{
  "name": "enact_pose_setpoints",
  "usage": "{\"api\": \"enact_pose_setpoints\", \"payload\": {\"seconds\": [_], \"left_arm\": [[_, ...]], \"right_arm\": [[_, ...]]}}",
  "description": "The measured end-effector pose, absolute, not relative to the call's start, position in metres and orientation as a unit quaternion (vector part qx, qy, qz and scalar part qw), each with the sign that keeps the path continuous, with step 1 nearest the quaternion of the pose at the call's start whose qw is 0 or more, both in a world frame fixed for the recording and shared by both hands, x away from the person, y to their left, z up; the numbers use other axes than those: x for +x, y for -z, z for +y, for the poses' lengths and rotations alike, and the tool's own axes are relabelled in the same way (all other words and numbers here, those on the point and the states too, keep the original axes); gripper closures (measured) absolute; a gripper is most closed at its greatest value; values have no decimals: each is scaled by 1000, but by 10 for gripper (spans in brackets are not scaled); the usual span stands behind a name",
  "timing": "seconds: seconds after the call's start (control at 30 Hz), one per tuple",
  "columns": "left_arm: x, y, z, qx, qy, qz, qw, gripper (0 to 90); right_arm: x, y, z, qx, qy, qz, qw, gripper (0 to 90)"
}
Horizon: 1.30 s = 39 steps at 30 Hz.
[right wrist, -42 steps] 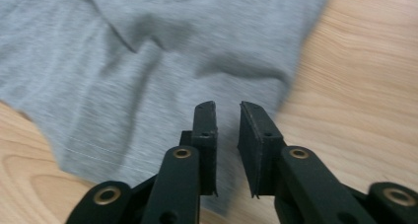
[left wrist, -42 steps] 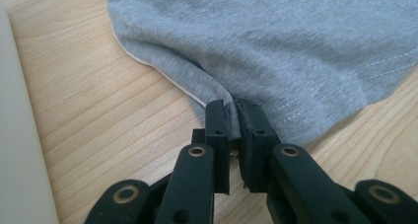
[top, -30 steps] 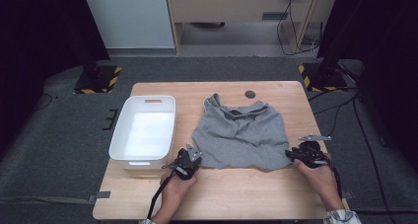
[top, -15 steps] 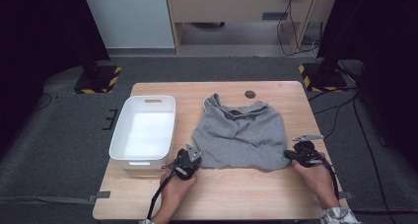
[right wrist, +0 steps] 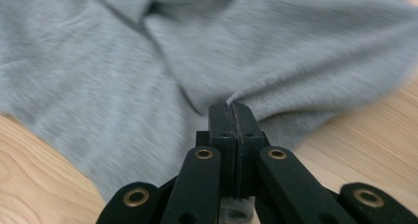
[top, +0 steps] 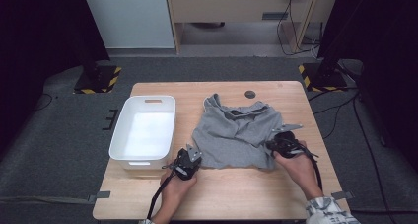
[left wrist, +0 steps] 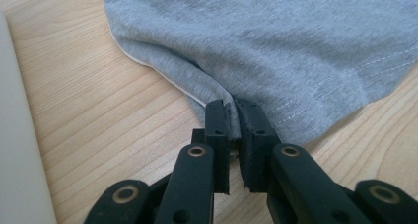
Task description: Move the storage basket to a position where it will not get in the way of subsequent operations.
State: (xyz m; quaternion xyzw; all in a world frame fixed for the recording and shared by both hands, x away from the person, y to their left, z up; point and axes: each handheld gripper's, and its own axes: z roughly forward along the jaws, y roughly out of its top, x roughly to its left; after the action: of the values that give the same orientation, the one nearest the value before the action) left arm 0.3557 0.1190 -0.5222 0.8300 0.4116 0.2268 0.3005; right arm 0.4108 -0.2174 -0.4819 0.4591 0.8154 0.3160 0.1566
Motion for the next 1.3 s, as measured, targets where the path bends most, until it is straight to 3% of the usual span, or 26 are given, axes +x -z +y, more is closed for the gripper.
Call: {"api": "enact_pose_setpoints", "payload": {"seconds": [0.3,0.4,0.73,0.93,1.07,1.3], "left_arm": [[355,523,120,830,-226,410,304,835],[355,523,120,830,-226,409,304,835],[356,523,120,830,-227,409,303,835],[356,523,120,830,-227,408,304,835],[356,523,120,831,-227,408,303,835],[356,523,119,831,-228,408,302,835]], "right_arm": [[423,511,-159,423,-262,855,145,893],[424,504,-163,435,-279,846,130,779],[413,475,-190,446,-328,818,158,630],[410,467,-208,462,-338,803,167,626],[406,468,-221,473,-330,798,173,671],[405,494,-230,495,-308,797,157,634]]}}
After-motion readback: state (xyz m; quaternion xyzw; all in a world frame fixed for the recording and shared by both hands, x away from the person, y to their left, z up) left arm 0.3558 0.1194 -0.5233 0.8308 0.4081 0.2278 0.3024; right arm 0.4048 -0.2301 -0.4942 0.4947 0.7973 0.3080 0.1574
